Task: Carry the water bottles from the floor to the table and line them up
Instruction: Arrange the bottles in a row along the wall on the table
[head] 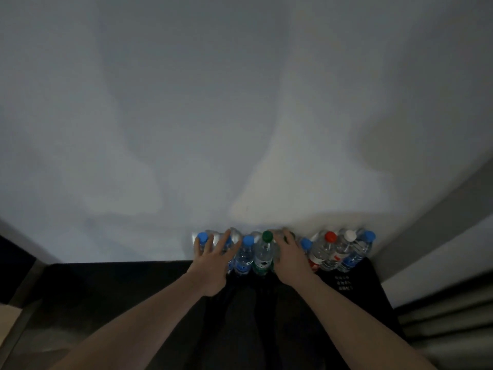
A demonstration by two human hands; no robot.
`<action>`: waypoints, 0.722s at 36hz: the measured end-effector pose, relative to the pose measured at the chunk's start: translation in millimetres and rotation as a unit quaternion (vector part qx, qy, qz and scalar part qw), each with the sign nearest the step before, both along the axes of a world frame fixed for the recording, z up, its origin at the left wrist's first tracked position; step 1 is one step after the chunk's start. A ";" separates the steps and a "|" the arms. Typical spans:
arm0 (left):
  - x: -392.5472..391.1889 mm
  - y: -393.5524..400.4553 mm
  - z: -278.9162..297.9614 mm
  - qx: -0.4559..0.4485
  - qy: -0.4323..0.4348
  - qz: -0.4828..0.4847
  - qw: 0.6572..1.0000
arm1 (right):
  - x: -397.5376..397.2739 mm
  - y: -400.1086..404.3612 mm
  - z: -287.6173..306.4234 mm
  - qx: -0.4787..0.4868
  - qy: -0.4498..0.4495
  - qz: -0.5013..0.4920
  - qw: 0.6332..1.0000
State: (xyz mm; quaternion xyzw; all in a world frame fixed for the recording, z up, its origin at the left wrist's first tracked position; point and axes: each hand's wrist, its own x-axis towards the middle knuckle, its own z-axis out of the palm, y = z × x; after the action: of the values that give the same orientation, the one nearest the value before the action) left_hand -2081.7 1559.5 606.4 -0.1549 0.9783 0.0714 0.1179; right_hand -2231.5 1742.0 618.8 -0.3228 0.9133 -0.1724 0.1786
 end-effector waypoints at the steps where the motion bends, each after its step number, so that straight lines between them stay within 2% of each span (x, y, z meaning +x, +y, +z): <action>1: 0.3 0.9 -0.2 0.000 0.000 0.004 1.000 | 0.6 -1.2 -0.4 -0.003 0.000 0.000 1.000; 7: -10.7 10.0 3.9 -0.004 0.013 0.019 1.000 | -7.0 8.5 5.9 -0.013 0.003 0.009 1.000; 12: -25.2 18.4 13.8 0.004 -0.018 0.004 1.000 | -32.2 38.4 20.2 -0.054 0.098 -0.019 0.994; 16: -28.4 19.9 23.4 0.016 -0.048 0.022 0.998 | -61.9 73.1 25.1 -0.010 0.154 -0.068 0.986; 21: -30.4 23.3 32.9 0.026 -0.075 0.046 0.996 | -97.8 114.0 23.1 0.057 0.087 -0.150 0.983; 26: -34.7 28.8 33.7 0.033 -0.083 0.060 0.994 | -119.7 139.6 15.8 0.103 -0.020 -0.114 0.988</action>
State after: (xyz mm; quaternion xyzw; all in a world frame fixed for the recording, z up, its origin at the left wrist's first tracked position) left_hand -2116.4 1588.3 640.1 -0.2151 0.9510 0.0977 0.1992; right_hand -2351.2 1881.5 634.6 -0.1932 0.9533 -0.1029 0.2082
